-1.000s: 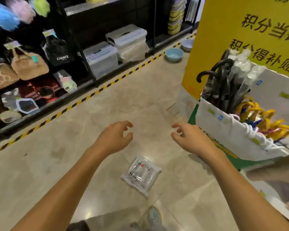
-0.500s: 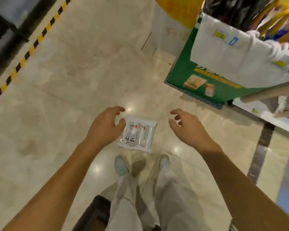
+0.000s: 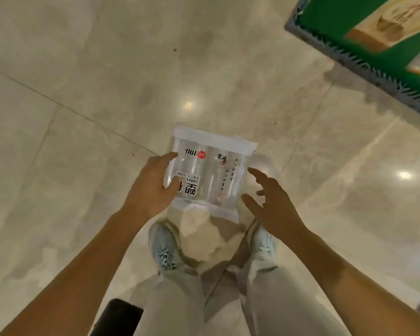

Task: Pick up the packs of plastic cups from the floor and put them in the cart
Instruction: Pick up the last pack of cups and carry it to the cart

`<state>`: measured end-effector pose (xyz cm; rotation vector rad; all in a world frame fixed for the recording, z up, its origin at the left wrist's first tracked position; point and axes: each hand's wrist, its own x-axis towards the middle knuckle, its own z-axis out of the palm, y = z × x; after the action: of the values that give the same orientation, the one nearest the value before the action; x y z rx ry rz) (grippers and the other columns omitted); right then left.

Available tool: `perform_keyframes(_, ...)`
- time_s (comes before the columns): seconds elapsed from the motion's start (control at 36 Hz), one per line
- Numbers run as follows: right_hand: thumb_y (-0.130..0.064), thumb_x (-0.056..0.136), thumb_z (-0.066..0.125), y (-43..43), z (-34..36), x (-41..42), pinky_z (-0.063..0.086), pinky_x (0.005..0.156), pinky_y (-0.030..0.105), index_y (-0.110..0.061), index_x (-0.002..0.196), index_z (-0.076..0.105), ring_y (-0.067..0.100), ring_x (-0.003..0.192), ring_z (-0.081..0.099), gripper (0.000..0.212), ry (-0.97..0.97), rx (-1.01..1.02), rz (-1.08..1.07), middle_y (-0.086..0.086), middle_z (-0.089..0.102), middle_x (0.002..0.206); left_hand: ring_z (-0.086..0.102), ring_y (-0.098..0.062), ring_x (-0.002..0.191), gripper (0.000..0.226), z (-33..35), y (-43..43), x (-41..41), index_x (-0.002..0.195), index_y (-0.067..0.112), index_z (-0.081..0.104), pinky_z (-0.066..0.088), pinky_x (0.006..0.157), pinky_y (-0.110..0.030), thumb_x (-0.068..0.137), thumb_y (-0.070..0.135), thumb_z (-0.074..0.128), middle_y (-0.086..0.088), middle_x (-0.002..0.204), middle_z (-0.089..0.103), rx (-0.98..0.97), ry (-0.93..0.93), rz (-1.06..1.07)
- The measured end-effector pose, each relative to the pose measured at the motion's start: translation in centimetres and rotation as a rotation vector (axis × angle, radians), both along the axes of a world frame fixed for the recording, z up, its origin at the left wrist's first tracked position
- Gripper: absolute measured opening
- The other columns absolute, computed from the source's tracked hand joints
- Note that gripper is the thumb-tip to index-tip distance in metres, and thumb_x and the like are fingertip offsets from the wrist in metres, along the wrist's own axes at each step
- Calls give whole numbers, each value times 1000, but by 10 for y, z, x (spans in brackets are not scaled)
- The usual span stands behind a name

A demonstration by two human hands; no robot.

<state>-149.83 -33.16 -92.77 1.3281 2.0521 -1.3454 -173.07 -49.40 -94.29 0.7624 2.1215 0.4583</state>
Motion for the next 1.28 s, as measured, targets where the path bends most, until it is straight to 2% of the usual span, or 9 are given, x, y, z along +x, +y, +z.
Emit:
perform_keyframes(0.17, -54, 89, 63, -9, -131, 13, 40, 104, 48, -61, 149, 3, 26, 128, 49, 85, -14, -3, 32, 2, 2, 165, 20, -28, 145, 68, -126, -18, 0, 150, 52, 14, 30, 112, -47, 95, 47, 53, -4, 159, 11, -58, -42, 5)
perform_keyframes(0.31, -62, 85, 61, -10, -197, 13, 51, 95, 52, -53, 153, -2, 18, 100, 54, 93, 132, 33, 43, 8, 26, 158, 14, -33, 148, 70, -172, -24, 1, 149, 56, 5, 27, 113, -62, 95, 50, 49, -7, 160, 9, -35, -44, -35)
perform_keyframes(0.53, -43, 95, 60, 9, -159, -1, 37, 92, 26, -52, 153, 10, -6, 91, 48, 78, 241, 127, -61, 5, 37, 132, 41, -4, 130, 72, -132, -1, -8, 145, 62, 13, 45, 101, -27, 91, 47, 58, -5, 146, 23, 81, -87, 51)
perform_keyframes(0.61, -39, 97, 57, 29, -105, -11, 36, 91, 27, -50, 154, 11, -11, 78, 50, 74, 276, 169, -80, 5, 33, 136, 29, 34, 99, 76, -82, 18, -17, 146, 60, 15, 30, 85, 3, 87, 49, 61, -3, 136, 26, 124, -83, 52)
perform_keyframes(0.78, -42, 98, 53, 79, 40, -37, 29, 81, -4, -45, 155, 19, 3, 91, 47, 66, 333, 266, -90, 7, 32, 133, 41, 11, 110, 75, 72, 68, -35, 141, 69, 12, 31, 92, -9, 83, 55, 59, 0, 133, 26, 131, -65, 79)
perform_keyframes(0.92, -54, 96, 49, 125, 202, -55, 37, 97, 28, -62, 147, 16, 11, 114, 43, 61, 368, 288, -130, -1, 31, 136, 50, 4, 110, 71, 230, 112, -49, 140, 70, 13, 37, 96, -14, 84, 61, 57, 6, 136, 35, 199, -58, 72)
perform_keyframes(1.0, -51, 98, 49, 149, 309, -55, 32, 102, 29, -63, 147, 15, 14, 129, 37, 60, 423, 318, -121, -1, 32, 135, 36, 6, 129, 69, 341, 137, -50, 143, 66, 13, 29, 105, -22, 88, 58, 55, 19, 141, 37, 263, -28, 24)
perform_keyframes(1.11, -51, 98, 49, 174, 454, -42, 32, 92, 30, -68, 143, 14, 10, 113, 39, 60, 452, 357, -140, -2, 35, 126, 36, 38, 99, 67, 491, 166, -36, 149, 50, 21, 30, 77, 9, 95, 37, 58, 39, 118, 39, 363, 35, 18)
perform_keyframes(1.28, -55, 97, 46, 192, 645, 10, 32, 97, 33, -69, 143, 12, 15, 133, 36, 59, 516, 461, -134, -1, 33, 150, 48, 26, 99, 68, 687, 187, 4, 146, 59, 20, 38, 79, -1, 91, 47, 59, 28, 125, 45, 447, 84, -66)
